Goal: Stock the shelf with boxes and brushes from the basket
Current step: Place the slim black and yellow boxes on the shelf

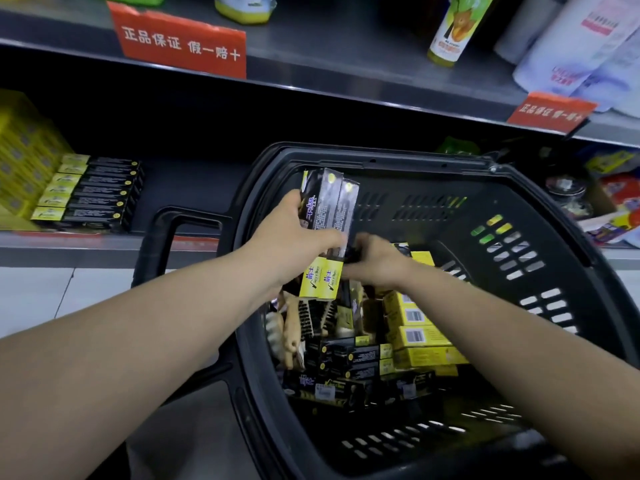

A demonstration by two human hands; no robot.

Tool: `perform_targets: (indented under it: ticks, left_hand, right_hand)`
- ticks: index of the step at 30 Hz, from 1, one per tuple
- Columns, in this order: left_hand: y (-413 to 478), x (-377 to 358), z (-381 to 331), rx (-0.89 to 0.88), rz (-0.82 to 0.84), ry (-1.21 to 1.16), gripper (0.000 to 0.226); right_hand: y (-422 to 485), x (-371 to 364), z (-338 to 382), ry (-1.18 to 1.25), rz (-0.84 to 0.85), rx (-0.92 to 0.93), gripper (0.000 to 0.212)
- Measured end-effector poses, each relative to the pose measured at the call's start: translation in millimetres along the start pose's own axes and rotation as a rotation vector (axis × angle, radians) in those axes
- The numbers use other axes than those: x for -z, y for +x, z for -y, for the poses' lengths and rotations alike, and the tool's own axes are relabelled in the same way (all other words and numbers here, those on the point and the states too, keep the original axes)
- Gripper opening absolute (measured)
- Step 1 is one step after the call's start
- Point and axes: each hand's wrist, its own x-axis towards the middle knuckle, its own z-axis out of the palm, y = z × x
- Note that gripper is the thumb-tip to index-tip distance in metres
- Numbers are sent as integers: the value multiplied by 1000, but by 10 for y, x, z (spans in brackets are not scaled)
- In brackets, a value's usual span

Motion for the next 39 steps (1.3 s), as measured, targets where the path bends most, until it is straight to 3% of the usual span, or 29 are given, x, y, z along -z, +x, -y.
perform_targets:
  ticks: [2,4,6,8,12,19,23,28,30,33,37,39]
  left_hand:
    - [5,23,-17,32,-1,-17,89]
    - [3,63,-77,56,6,-86,91]
    - [-19,115,-154,79,31,-200,79]
    - [-61,182,-220,108,56,-332,56]
    - [-153,431,-272,133,52,-507,32]
    - [-307,1163,-283,125,98,-490,53]
    - [-298,1654,-275,147,56,-360,61]
    - [-213,2310,-116,265,164,-304,48]
    - [-149,2528,16,285,115,-258,58]
    - [-11,2801,365,296,-96,-142,88]
    - [135,3039,920,350,-268,-265,96]
    - [174,3108,1131,346,-302,-315,100]
  right_hand:
    - [-152,303,118,283,-42,-31,23]
    - [-324,518,273,564,-23,-18,13]
    - [-482,631,462,788,5,24,16]
    - [-577,663,667,845,-19,84,23]
    - [-620,630,1090,819,-36,178,33]
    - [-510,466,1785,722,5,250,6]
    - [-352,277,2121,759,152,275,26]
    - [19,24,2483,660,307,307,36]
    - [223,-102,2585,618,267,280,31]
    - [559,-293,2682,548,194,211,33]
    - [1015,-514,2819,433,-1,200,38]
    - [1280,-605,2895,261,-128,246,40]
